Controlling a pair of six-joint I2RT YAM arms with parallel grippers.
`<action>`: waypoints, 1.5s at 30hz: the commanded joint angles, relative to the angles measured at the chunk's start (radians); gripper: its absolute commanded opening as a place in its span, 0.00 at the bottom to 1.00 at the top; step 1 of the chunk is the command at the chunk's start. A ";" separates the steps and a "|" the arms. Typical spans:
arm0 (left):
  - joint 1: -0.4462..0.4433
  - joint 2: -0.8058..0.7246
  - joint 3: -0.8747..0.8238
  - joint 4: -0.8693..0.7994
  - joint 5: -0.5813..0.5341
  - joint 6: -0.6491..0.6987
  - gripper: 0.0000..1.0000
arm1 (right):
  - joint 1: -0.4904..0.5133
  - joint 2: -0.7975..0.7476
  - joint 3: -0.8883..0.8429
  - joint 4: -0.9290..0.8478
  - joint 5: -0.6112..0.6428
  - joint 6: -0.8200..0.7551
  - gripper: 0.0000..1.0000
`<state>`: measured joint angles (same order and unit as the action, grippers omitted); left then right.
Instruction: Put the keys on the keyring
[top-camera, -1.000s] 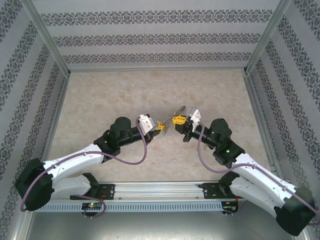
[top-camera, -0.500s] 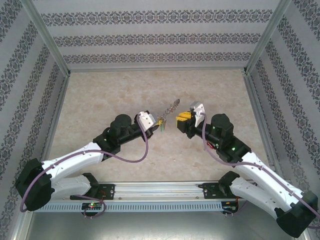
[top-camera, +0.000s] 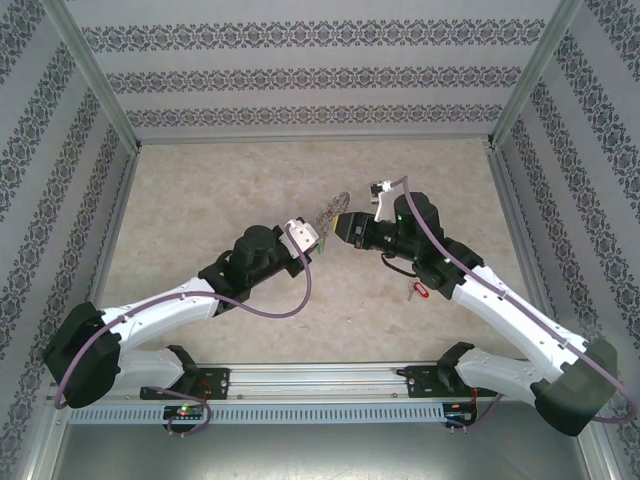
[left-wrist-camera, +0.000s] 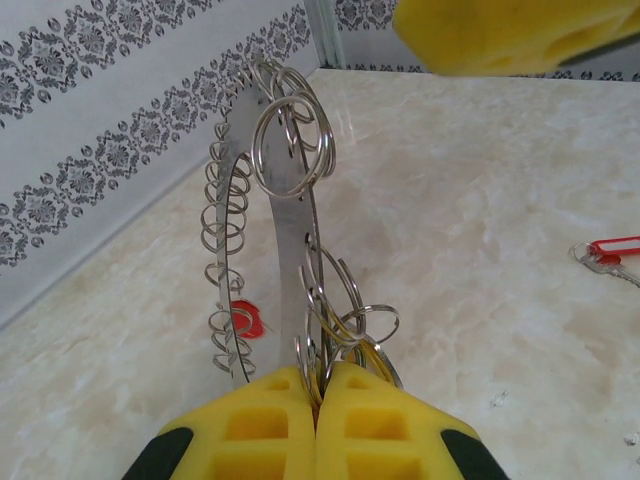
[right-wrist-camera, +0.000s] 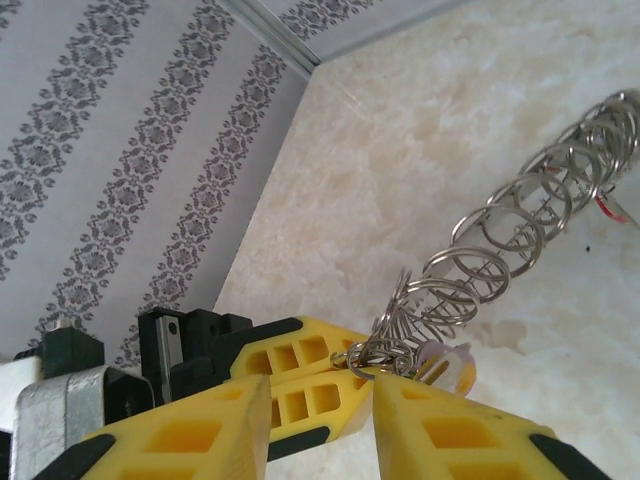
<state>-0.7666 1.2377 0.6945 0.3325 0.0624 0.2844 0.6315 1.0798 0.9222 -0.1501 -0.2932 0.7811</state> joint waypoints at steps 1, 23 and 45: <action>-0.012 -0.008 0.046 0.034 -0.024 0.012 0.00 | 0.013 0.023 0.049 -0.037 0.026 0.097 0.31; -0.018 -0.015 0.049 0.017 -0.010 -0.001 0.00 | 0.048 0.100 0.084 -0.033 0.137 0.132 0.20; -0.020 -0.002 0.055 0.019 -0.010 -0.001 0.00 | 0.058 0.104 0.101 -0.055 0.183 0.108 0.20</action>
<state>-0.7731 1.2404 0.7094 0.3206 0.0513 0.2840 0.6792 1.1961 0.9886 -0.1925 -0.1444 0.8986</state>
